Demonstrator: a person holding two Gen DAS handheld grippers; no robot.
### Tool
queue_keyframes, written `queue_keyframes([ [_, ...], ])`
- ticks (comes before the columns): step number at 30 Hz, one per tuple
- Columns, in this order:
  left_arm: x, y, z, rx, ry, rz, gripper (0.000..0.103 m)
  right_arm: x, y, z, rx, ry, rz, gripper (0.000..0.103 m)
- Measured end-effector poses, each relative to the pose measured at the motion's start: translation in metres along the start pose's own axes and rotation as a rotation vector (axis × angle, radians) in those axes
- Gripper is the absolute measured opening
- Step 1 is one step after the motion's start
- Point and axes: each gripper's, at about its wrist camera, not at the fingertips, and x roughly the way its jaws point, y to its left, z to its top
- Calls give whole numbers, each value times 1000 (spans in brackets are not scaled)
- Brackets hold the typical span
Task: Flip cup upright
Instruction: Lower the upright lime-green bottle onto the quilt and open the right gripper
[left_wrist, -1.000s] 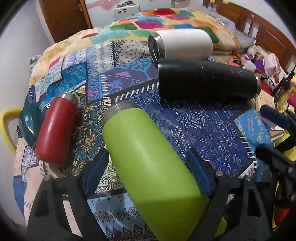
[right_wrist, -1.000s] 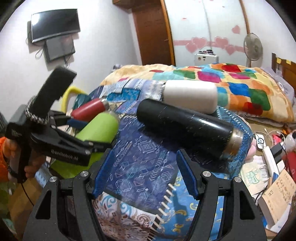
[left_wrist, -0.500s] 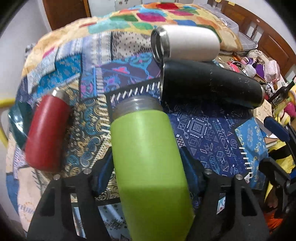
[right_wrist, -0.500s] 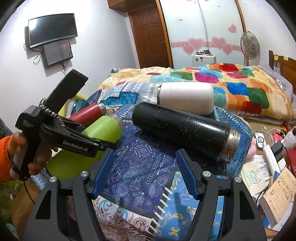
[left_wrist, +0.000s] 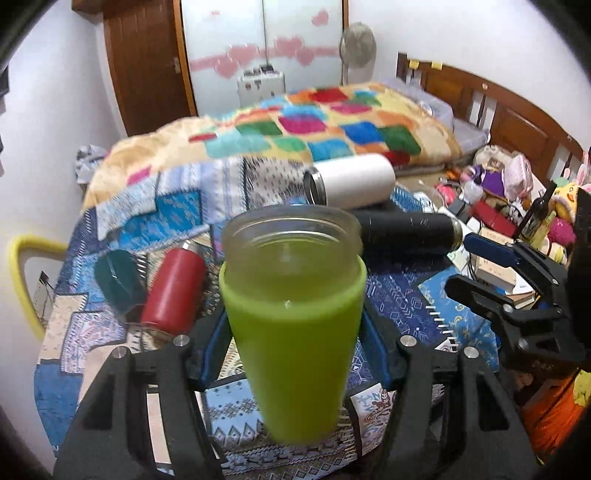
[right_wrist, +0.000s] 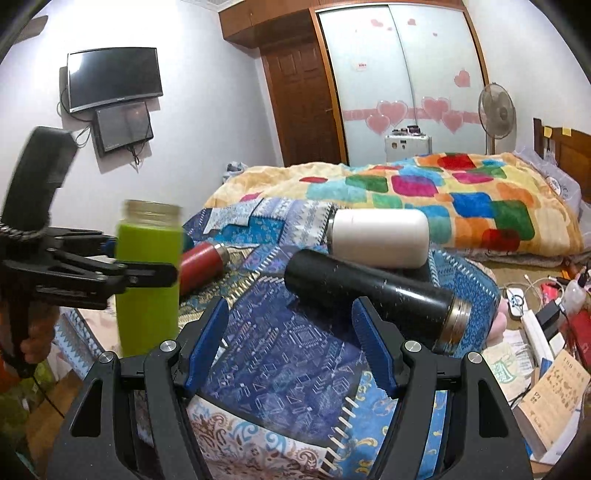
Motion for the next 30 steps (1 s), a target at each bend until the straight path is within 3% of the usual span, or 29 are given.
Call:
queue_keyframes([
  [11,-1,13,12,-39,-78,-8,63,-1,0,12,-4,-44,-24,67],
  [30,17,10,5,-44,-63,-32,63,9,4,11,-1,-36,-15,68],
])
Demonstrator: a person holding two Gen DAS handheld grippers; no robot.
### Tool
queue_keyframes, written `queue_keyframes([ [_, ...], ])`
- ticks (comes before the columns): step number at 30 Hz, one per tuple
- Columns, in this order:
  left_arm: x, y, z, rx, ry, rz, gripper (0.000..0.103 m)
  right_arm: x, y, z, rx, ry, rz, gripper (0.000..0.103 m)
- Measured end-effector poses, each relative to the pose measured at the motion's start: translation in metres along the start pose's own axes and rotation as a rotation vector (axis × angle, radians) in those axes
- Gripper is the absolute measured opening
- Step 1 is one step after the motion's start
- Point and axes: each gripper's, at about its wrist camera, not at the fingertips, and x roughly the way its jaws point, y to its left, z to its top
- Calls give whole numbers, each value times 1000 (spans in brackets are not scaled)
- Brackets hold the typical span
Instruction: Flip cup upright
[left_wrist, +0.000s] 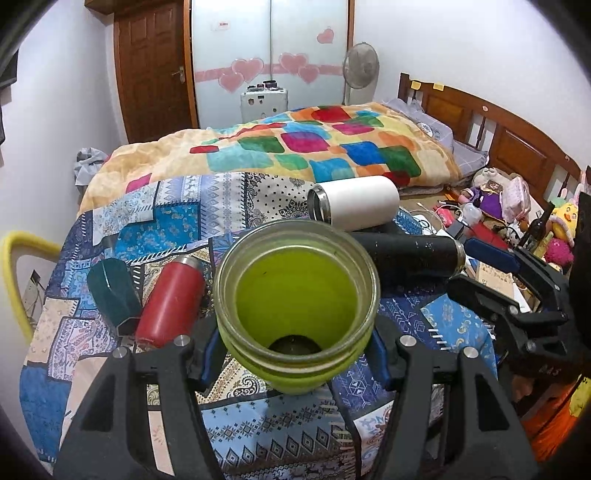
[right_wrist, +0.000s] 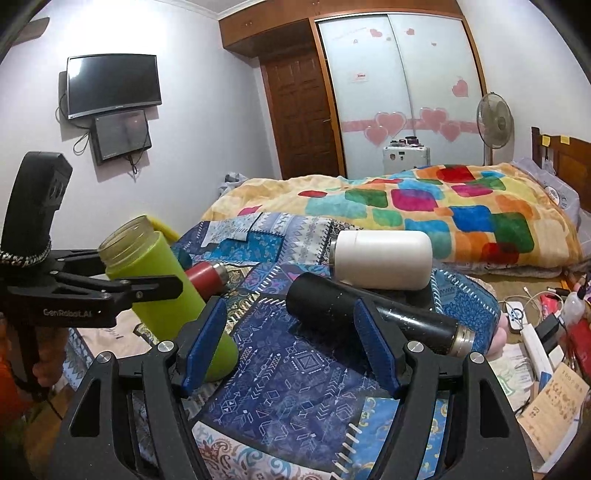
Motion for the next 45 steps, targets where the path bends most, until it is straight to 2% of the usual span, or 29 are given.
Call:
queue_keyframes([
  [11,7,2,3,-7,-32,37,64,-7,6,3,5,-6,0,69],
  [20,-40,3,-11,-22,-95,36,66,-38,24,15,-18,-57,-5,69],
  [26,-97,3,-22,-64,-206,55,69,-75,48,23,-38,-126,-3,71],
  [39,-209,-6,-63,-100,-491,206,70,-136,91,27,-69,-280,-11,82],
  [45,-236,-18,-83,-93,-582,260,81,-147,101,21,-74,-312,-32,86],
])
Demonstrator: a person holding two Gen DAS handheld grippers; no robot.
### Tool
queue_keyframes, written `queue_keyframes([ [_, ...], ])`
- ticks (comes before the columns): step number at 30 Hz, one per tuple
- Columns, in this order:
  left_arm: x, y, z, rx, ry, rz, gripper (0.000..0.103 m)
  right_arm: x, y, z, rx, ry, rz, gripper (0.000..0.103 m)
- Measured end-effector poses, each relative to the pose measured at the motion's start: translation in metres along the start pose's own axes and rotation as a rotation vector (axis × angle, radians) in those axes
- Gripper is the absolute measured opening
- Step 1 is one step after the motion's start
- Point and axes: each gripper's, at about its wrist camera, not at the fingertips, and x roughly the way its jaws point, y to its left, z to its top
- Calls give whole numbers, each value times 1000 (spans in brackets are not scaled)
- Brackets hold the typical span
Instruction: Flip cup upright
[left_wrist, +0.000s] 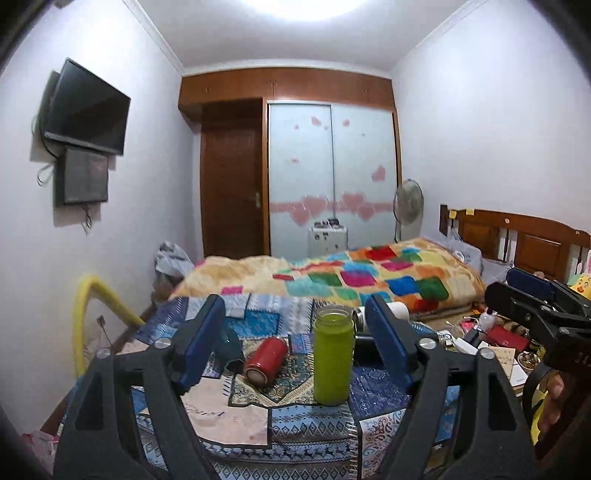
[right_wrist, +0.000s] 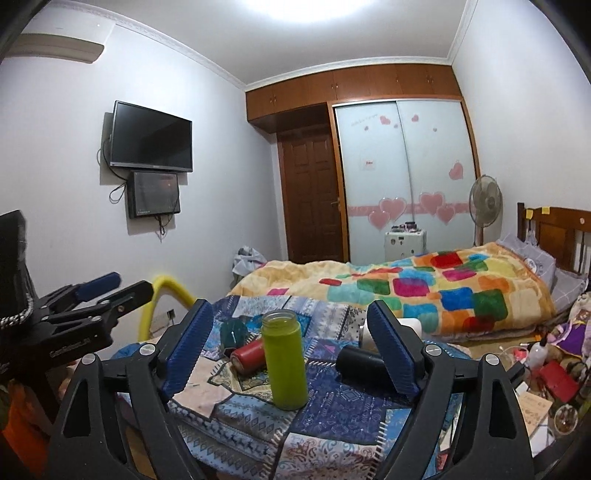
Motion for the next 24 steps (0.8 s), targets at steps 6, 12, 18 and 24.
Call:
queue_keyframes([
  [6,-22,-5,-7,6,-55,22,94,-15,1,-3,25,-32,-22,101],
  [12,-30,-11,-15,14,-61,27,103,-21,0,-7,39,-31,-43,103],
  [18,-28,-9,-17,3,-50,21,103,-27,3,-9,28,-33,-54,103],
  [24,-27,-6,-19,-7,-49,22,103,-27,8,-9,13,-33,-56,103],
])
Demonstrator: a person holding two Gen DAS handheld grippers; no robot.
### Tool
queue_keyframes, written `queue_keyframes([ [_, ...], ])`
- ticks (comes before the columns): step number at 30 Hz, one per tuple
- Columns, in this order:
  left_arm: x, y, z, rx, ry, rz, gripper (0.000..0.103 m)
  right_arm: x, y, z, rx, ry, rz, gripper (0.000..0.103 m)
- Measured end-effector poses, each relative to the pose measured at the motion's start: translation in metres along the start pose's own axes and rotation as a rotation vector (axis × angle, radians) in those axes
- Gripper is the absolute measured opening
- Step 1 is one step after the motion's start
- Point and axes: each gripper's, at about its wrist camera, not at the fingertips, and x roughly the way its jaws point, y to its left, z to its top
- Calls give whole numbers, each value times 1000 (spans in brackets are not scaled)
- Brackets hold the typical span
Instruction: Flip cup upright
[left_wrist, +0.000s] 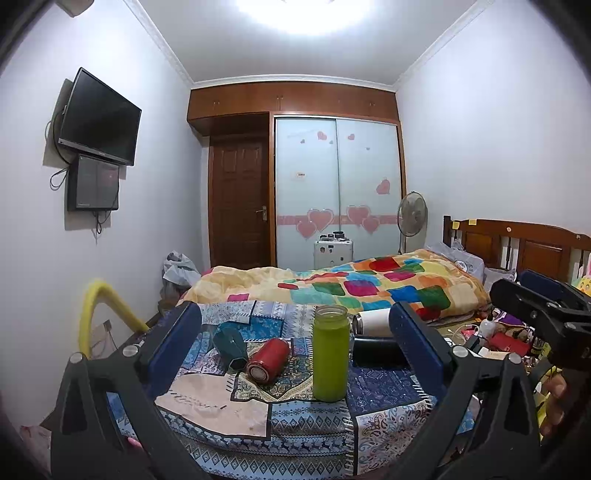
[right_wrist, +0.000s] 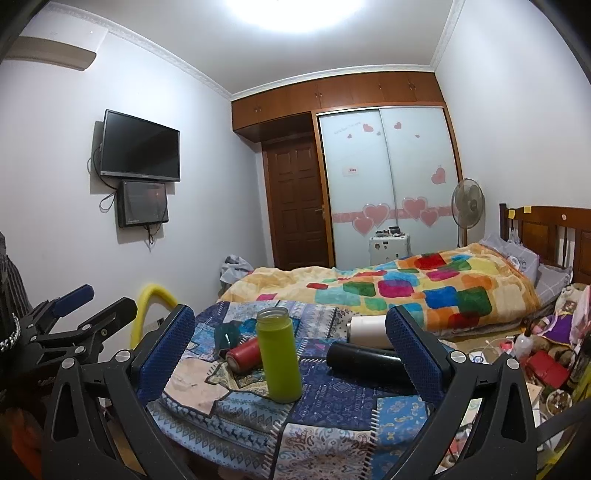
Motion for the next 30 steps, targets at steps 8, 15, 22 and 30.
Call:
queue_keyframes([
  [8,1,0,-2,0,3,-2,103,-1,2,-1,-17,0,-6,103],
  [15,1,-2,-1,3,2,-9,103,-4,3,0,-22,-4,-11,103],
  [22,1,-2,-2,-3,7,-18,103,-5,3,1,-24,-5,-17,103],
  [30,3,-4,1,-3,3,-30,103,-8,3,2,-23,-9,-22,103],
])
